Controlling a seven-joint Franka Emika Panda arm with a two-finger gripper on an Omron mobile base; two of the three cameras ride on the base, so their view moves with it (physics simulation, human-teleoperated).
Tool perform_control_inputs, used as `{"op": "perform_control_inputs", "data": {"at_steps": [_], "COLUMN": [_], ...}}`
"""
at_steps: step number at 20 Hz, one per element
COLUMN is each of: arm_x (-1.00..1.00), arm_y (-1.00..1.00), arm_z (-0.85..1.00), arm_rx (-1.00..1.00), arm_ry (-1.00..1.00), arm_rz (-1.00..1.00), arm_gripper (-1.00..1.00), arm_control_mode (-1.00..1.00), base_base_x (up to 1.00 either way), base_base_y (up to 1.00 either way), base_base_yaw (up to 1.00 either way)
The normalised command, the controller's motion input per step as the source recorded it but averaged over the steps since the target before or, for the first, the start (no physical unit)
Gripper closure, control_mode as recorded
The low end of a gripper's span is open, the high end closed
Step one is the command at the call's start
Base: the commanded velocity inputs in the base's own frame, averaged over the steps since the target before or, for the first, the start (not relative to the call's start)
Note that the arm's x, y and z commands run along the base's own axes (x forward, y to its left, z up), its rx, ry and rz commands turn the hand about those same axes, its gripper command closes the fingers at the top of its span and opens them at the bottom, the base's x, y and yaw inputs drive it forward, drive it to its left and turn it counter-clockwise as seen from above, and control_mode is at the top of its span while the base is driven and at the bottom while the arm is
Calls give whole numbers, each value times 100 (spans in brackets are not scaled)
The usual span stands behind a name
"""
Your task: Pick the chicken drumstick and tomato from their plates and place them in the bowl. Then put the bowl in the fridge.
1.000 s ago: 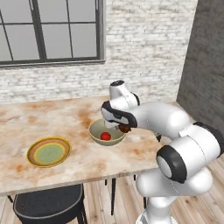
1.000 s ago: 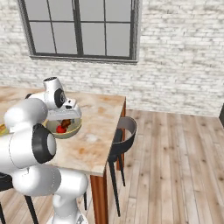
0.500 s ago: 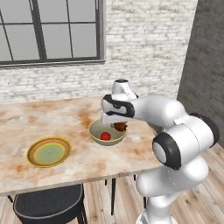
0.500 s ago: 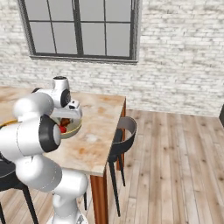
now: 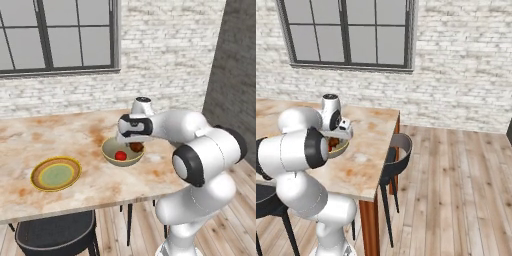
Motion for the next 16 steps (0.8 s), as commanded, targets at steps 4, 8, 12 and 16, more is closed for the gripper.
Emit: {"op": "perform_control_inputs", "data": {"at_steps": [4, 8, 12, 16], "arm_x": [16, 17, 17, 13], "arm_y": [22, 15, 2, 0], "arm_z": [-8, -6, -14, -13], "arm_rx": [-13, -10, -5, 0], "arm_ry": [3, 9, 5, 0], "arm_rz": [-9, -4, -1, -3], "arm_gripper": [100, 100, 100, 100], "arm_control_mode": [-100, -100, -100, -100], "base_base_x": [0, 0, 0, 0], "base_base_y": [0, 0, 0, 0], "base_base_yaw": [0, 0, 0, 0]}}
